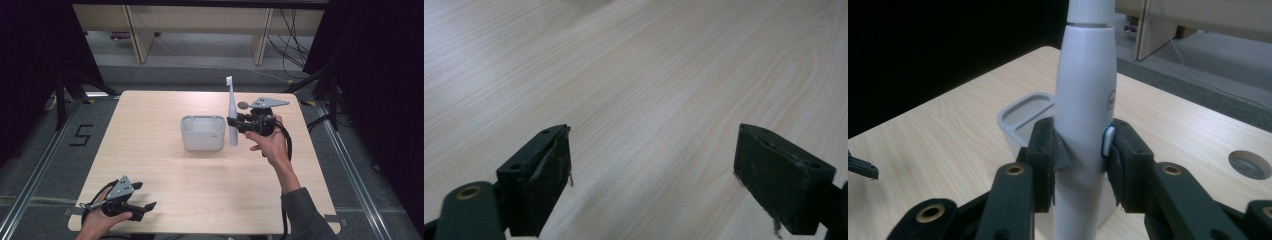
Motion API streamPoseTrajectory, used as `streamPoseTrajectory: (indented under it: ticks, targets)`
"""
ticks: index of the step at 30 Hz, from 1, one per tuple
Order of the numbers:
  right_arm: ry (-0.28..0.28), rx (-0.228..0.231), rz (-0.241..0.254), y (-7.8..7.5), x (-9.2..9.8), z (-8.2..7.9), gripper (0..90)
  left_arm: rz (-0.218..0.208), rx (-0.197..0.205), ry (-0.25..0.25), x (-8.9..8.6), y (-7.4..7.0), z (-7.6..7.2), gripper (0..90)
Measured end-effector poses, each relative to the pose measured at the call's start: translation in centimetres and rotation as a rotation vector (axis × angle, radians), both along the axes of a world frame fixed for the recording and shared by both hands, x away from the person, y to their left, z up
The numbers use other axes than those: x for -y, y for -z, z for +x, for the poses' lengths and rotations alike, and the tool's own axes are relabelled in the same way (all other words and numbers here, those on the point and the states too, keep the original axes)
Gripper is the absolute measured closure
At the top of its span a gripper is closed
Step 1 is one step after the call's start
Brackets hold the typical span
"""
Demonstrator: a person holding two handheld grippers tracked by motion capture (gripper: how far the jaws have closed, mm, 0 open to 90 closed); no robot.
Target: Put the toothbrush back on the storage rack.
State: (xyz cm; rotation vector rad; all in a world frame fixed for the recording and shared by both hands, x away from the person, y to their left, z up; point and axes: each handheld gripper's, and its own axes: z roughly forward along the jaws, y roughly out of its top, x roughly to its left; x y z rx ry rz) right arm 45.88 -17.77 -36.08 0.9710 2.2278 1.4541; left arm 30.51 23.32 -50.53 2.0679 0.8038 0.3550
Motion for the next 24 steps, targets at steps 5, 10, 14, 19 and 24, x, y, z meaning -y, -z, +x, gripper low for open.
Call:
streamPoseTrajectory:
  ticks: [5,10,14,19,24]
  targets:
    - [-0.008,0.023,-0.013,-0.8,-0.4,0.3,66.9,-0.009,0.000,-0.001,0.1,0.0,0.0,15.0]
    - [-0.002,-0.002,0.003,-1.3,-0.9,0.6,66.9,-0.001,0.001,-0.003,0.0,0.0,0.0,15.0]
    - [-0.005,0.005,0.001,-1.8,-1.5,1.4,66.9,0.005,-0.006,0.005,-0.1,0.0,0.1,15.0]
    - [0.003,0.008,0.012,-2.1,-2.3,2.3,66.9,0.007,-0.008,0.006,-0.1,0.0,0.0,15.0]
    - [0.015,0.011,0.009,-2.1,-3.0,3.4,66.9,0.015,0.001,0.007,-0.2,0.0,0.0,15.0]
